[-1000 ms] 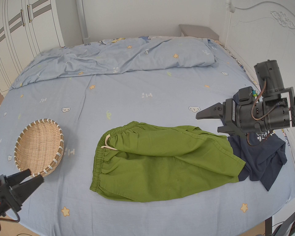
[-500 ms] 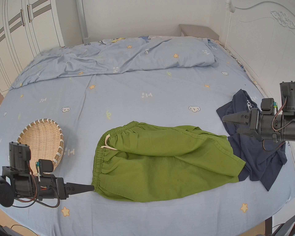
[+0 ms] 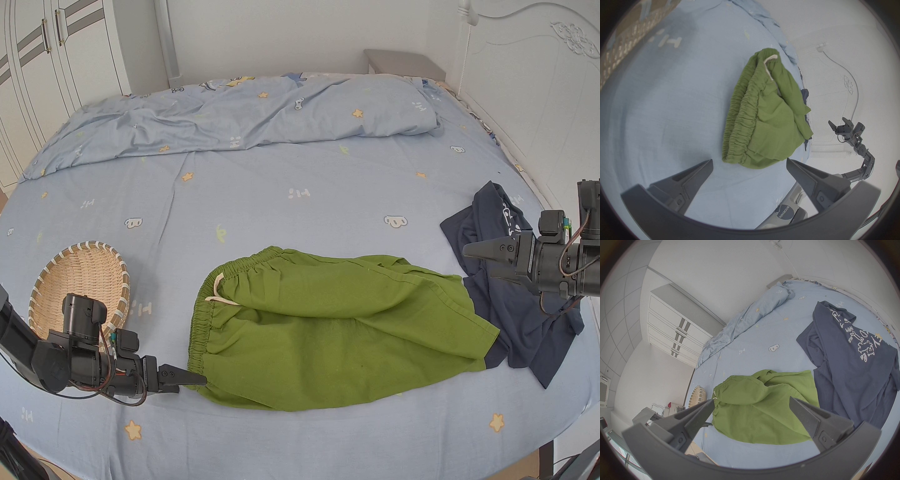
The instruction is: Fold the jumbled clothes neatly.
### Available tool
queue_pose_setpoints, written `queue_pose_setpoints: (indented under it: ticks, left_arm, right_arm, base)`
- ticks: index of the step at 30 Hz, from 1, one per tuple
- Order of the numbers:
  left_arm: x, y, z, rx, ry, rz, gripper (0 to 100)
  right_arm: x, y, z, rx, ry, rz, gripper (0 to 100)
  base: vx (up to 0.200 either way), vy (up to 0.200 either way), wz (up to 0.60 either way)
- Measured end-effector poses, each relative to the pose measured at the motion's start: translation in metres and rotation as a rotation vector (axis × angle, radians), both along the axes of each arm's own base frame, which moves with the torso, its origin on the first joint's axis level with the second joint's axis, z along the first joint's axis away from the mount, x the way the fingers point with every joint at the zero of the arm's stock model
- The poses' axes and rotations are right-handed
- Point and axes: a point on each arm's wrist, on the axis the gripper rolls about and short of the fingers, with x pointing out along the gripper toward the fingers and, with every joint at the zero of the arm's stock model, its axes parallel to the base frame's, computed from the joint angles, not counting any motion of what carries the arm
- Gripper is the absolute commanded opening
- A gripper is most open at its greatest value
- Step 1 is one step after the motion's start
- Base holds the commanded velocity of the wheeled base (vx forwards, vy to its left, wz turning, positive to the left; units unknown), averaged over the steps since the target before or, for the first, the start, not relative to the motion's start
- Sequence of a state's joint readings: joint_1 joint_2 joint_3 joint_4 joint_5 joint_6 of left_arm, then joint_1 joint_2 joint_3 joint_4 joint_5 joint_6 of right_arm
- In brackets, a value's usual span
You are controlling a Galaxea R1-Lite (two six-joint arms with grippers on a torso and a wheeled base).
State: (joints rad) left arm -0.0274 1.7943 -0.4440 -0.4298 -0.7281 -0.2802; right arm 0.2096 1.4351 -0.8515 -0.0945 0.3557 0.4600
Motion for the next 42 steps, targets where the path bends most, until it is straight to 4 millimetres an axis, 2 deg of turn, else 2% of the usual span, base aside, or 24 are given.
queue_pose_setpoints:
  ticks: [8, 16, 17, 24, 29, 38, 42]
  left_arm:
    - [0.015, -0.010, -0.009, -0.047, 0.046, 0.023, 100]
    - [0.029, -0.013, -0.014, -0.083, 0.010, 0.049, 100]
    - [0.029, -0.014, -0.015, -0.084, 0.014, 0.049, 0]
    - [0.025, -0.012, -0.022, -0.078, 0.057, 0.059, 0]
    - [0.015, -0.008, -0.020, -0.102, 0.095, 0.098, 0]
    - [-0.014, 0.026, -0.003, -0.233, 0.096, 0.171, 0]
    - [-0.028, 0.038, 0.002, -0.283, 0.077, 0.189, 0]
  right_arm:
    - [-0.001, 0.000, -0.001, -0.003, 0.002, 0.005, 100]
    - [0.000, 0.000, -0.002, -0.016, -0.003, 0.010, 100]
    - [0.000, 0.000, -0.003, -0.017, -0.001, 0.009, 100]
    - [0.003, 0.001, -0.006, -0.020, 0.011, 0.012, 100]
    - [0.004, 0.001, -0.008, -0.020, 0.019, 0.013, 100]
    - [-0.002, 0.002, -0.014, -0.026, 0.069, 0.025, 100]
    - [-0.012, -0.002, -0.022, -0.020, 0.156, 0.052, 100]
  base:
    - [0.000, 0.000, 0.00]
    - [0.000, 0.000, 0.00]
    - [0.000, 0.000, 0.00]
    - [0.000, 0.000, 0.00]
    - [0.000, 0.000, 0.00]
    - [0.000, 0.000, 0.00]
    - [0.000, 0.000, 0.00]
